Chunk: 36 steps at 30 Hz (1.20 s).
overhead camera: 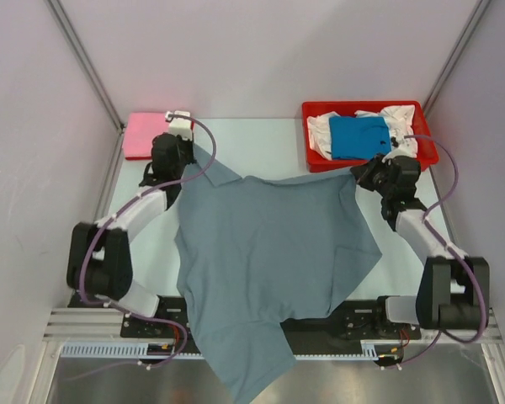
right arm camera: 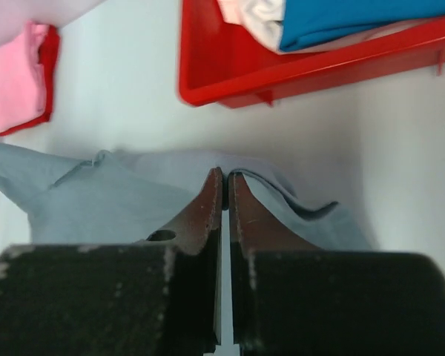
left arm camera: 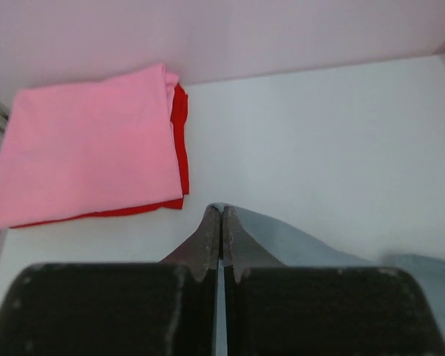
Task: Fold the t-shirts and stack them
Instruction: Flatten the tshirt out
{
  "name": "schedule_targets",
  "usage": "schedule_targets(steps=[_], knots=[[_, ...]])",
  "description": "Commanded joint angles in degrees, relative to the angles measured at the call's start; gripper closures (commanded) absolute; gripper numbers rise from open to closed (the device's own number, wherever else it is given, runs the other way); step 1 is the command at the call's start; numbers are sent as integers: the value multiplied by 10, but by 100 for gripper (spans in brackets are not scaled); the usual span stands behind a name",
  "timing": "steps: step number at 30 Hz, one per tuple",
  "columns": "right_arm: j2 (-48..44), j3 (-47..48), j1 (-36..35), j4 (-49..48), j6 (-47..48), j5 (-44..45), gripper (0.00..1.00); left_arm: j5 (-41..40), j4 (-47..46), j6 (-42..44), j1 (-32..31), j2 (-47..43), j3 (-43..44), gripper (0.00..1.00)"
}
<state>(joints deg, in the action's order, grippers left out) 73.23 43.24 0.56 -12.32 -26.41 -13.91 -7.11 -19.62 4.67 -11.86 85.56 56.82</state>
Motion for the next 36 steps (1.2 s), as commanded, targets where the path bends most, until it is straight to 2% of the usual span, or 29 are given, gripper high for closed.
schedule_targets(steps=[1, 4, 15, 21, 30, 36], knots=[[71, 55, 18, -90, 36, -7, 100, 3, -73, -60, 26, 77, 50, 100], [141, 101, 19, -75, 51, -7, 100, 19, -43, -75, 37, 140, 104, 100], [191, 189, 28, 10, 89, -6, 100, 60, 12, -99, 51, 238, 244, 99], [193, 200, 27, 45, 82, -8, 100, 66, 63, -110, 56, 263, 314, 100], [179, 223, 28, 105, 91, 2, 100, 53, 115, -95, 65, 276, 363, 100], [188, 254, 28, 171, 88, 1, 100, 88, 171, -84, 74, 321, 434, 100]])
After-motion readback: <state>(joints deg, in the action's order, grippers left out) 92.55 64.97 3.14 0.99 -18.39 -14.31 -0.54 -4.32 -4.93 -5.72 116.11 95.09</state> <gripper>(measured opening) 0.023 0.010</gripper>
